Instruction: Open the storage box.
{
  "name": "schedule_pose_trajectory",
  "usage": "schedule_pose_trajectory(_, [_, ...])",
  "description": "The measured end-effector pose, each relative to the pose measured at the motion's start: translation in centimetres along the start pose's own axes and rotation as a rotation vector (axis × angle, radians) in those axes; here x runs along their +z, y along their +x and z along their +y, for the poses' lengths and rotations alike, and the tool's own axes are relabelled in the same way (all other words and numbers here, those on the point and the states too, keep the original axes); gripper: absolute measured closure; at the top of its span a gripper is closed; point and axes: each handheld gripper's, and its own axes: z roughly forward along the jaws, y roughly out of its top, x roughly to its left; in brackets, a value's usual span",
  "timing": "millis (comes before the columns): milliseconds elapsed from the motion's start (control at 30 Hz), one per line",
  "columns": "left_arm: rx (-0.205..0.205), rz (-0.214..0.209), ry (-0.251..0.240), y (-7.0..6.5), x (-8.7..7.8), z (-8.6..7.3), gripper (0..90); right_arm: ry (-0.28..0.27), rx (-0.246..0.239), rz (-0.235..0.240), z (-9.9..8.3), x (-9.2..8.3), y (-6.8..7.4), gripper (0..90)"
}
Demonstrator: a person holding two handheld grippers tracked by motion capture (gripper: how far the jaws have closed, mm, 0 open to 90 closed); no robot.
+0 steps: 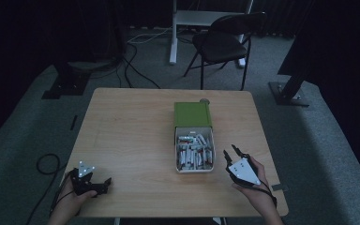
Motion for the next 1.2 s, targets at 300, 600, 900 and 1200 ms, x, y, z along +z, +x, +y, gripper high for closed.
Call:
schedule_pose_trajectory(300, [0.000, 0.000, -0.001, 0.0, 0.0, 0.0, 0.7, 0.058, 0.070, 0.015, -2.3, 0.2, -1.1, 58.7])
schedule_pose_trajectory(600, [0.000, 0.000, 0.000, 0.0, 0.0, 0.0, 0.7, 0.158, 0.168, 0.080, -4.9, 0.7, -1.8, 47.3])
schedule_pose_trajectory(900, [0.000, 0.000, 0.000, 0.0, 0.0, 0.0, 0.7, 0.298, 0.211, 0.215, -7.3, 1.1, -2.2, 28.2])
schedule_pose_trajectory(1200, [-0.002, 0.002, 0.000, 0.0, 0.0, 0.0, 0.7, 0.371, 0.243, 0.281, -8.7, 1.2, -2.9, 20.9])
